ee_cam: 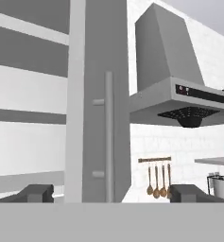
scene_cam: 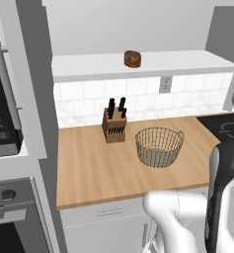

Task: Open the cabinet, pick up the bread from the cabinet and place it in the basket. Then move the basket to the dining counter.

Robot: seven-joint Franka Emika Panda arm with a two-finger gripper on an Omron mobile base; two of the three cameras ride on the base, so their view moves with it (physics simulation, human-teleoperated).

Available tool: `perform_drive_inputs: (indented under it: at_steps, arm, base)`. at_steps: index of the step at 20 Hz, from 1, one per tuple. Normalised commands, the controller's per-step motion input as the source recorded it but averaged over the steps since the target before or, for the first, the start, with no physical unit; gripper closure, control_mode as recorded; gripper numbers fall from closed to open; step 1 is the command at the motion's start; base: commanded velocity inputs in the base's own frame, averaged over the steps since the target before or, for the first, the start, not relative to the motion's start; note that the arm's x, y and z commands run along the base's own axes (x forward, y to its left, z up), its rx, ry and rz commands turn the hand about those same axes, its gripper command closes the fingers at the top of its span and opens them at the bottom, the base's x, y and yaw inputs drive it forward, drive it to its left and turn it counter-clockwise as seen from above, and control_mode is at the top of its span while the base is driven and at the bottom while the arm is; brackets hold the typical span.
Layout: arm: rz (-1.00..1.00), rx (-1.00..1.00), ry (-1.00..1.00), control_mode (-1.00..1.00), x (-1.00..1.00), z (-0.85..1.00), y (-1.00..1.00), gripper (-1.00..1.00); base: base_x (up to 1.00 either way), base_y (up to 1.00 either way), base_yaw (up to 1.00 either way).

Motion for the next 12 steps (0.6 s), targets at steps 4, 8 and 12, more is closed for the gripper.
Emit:
perform_drive_inputs:
  at_steps: [4,8,12]
  arm:
    - [-0.31,0.0,0.0,-1.0,0.31,0.0,1.0,-1.0]
    - [-0.45,0.01,0.0,-1.0,0.33,0.0,0.71,-1.0]
    - [-0.52,0.08,0.0,-1.0,0.35,0.0,0.11,-1.0]
  base:
    - [0.0,0.0,0.0]
    - [0.0,0.0,0.0]
    - [0.0,0.0,0.0]
